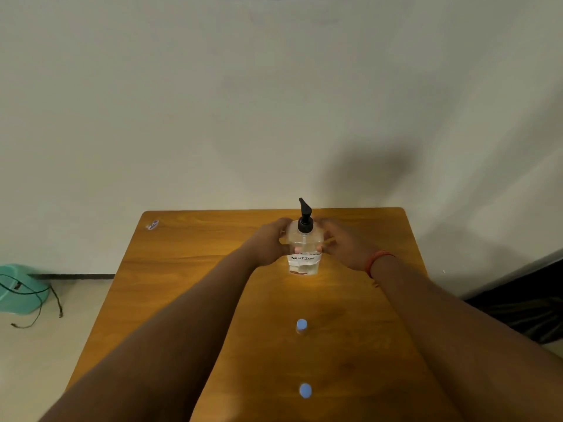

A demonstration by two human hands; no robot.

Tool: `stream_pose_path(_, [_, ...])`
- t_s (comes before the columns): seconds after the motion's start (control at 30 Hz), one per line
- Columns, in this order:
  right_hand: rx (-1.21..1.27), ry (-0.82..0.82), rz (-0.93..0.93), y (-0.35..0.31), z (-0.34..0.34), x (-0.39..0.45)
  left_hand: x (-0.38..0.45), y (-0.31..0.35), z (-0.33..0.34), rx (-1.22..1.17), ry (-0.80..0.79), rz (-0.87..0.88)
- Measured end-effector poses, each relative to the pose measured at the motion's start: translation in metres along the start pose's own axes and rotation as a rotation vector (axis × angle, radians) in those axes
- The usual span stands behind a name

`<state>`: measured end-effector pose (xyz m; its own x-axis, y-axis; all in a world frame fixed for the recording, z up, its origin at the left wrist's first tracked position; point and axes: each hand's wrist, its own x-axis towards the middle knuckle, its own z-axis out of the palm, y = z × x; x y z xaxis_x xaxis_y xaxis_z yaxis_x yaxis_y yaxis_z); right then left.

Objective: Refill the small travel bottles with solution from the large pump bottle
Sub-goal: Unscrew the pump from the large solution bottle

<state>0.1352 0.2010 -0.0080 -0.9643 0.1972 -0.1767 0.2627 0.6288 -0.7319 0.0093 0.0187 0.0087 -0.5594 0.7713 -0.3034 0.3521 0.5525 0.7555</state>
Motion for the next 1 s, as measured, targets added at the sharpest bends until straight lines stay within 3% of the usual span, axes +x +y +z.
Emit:
stream_pose_path(0.63, [-0.042,0.223,-0.319,-0.187,-0.205,-0.010,-0.059,0.200,-0.193,0.085,0.210,0.343])
stream_pose_path(1.0, [-0.055,0.364,-0.540,-0.281,-0.283,-0.038,-0.105,0.284,-0.248,-0.189,0.256,0.556])
